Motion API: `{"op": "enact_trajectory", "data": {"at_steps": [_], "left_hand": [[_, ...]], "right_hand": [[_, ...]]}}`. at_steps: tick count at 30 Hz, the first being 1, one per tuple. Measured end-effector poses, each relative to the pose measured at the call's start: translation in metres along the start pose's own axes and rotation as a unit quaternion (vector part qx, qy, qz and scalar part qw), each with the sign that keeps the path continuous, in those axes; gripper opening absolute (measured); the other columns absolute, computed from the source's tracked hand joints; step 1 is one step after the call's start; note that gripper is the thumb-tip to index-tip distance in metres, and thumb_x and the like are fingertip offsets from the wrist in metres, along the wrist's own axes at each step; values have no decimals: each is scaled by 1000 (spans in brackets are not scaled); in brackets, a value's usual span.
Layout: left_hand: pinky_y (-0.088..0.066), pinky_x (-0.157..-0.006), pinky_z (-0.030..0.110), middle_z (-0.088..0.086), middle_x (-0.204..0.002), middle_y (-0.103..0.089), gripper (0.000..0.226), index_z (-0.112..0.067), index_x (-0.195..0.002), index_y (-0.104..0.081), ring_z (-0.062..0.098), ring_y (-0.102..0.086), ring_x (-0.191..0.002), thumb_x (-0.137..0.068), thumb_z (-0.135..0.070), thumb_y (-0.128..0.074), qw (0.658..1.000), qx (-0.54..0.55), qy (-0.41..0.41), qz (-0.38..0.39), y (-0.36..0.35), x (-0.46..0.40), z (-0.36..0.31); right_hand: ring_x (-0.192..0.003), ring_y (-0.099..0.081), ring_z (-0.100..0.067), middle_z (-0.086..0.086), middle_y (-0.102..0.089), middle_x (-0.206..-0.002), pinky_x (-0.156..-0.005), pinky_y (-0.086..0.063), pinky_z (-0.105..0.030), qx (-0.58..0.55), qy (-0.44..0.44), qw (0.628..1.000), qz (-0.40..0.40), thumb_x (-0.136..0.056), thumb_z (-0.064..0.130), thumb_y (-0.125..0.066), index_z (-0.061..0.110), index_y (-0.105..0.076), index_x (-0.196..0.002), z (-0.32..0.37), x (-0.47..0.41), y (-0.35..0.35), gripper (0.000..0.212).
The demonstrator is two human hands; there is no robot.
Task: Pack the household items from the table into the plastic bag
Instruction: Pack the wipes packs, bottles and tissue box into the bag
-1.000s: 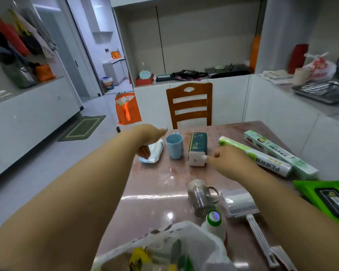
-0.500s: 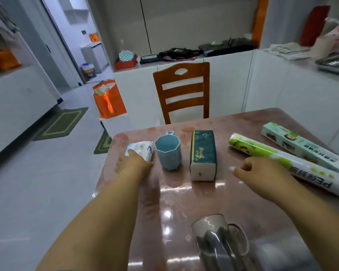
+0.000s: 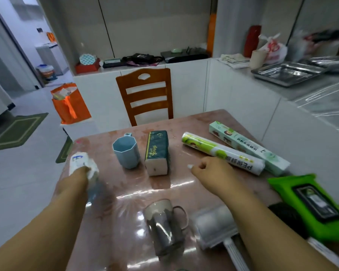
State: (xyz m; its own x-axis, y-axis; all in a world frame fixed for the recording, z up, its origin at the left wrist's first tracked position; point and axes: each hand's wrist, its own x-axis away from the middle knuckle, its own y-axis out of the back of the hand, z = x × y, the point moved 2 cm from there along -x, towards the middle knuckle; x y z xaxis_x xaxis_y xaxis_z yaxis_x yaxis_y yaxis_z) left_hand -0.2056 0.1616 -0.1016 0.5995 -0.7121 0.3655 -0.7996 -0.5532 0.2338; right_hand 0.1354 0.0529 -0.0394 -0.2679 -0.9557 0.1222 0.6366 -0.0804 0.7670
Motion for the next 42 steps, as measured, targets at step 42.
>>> {"op": "enact_trajectory", "data": {"at_steps": [42], "left_hand": [[-58,-61,33,15,-90,-75,38,-9,-110,-69,29,-72,-76,-95,-38,-50,883,183,86,424,9,431,88]], "right_hand": [[-53,-70,-24,-13,-73,-68,-48,-59,-41,-611,-114,756,205,-85,31,-61,11,-78,-73,-69,223,114,29]]}}
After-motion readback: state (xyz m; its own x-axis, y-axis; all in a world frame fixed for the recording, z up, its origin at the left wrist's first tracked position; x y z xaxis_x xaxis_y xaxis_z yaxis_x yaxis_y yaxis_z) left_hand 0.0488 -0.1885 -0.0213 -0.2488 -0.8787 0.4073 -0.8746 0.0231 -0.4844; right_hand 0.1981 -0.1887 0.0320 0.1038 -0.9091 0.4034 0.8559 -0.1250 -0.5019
